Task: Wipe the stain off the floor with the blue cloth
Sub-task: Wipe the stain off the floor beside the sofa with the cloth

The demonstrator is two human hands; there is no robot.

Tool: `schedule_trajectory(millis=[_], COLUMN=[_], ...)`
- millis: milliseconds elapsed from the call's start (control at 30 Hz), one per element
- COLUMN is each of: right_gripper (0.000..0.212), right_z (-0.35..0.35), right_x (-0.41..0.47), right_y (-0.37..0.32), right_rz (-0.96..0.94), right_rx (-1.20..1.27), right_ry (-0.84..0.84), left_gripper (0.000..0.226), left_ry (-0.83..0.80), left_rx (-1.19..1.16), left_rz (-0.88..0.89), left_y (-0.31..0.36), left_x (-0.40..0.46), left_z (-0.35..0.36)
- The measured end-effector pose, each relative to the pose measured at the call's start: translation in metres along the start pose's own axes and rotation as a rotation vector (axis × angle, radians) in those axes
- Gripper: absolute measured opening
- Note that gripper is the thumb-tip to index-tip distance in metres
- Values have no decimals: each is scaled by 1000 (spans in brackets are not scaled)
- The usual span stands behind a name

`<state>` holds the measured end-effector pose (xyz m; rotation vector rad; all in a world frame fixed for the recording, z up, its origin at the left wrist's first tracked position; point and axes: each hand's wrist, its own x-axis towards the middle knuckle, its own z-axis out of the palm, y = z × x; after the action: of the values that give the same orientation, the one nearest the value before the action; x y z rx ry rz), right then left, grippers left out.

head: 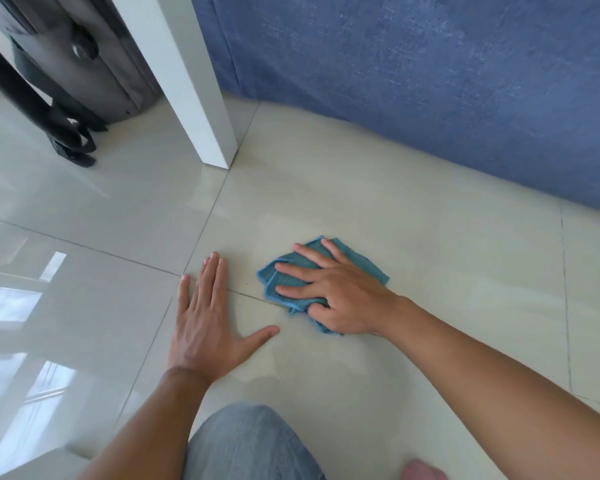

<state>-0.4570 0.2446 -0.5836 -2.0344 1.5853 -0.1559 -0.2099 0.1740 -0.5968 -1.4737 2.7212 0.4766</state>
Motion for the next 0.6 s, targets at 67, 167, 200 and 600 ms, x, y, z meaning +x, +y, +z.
schedule_trajectory(millis=[67, 167, 200, 600], right_gripper=[58, 59, 60, 71], right_z=[-3, -2, -2, 9], right_x=[18, 41, 46, -61], right_y=[-6, -15, -15, 42], right_rz=[-71, -94, -76, 609], right_rx=[-23, -87, -106, -253], right_ry=[-46, -74, -67, 271], left_gripper=[134, 133, 133, 131], left_ry=[3, 4, 2, -39], left_rx=[3, 1, 2, 39], left_rz=[7, 13, 16, 21], left_y=[0, -1, -1, -3], left_x=[0, 0, 0, 1], left_z=[0, 0, 0, -1])
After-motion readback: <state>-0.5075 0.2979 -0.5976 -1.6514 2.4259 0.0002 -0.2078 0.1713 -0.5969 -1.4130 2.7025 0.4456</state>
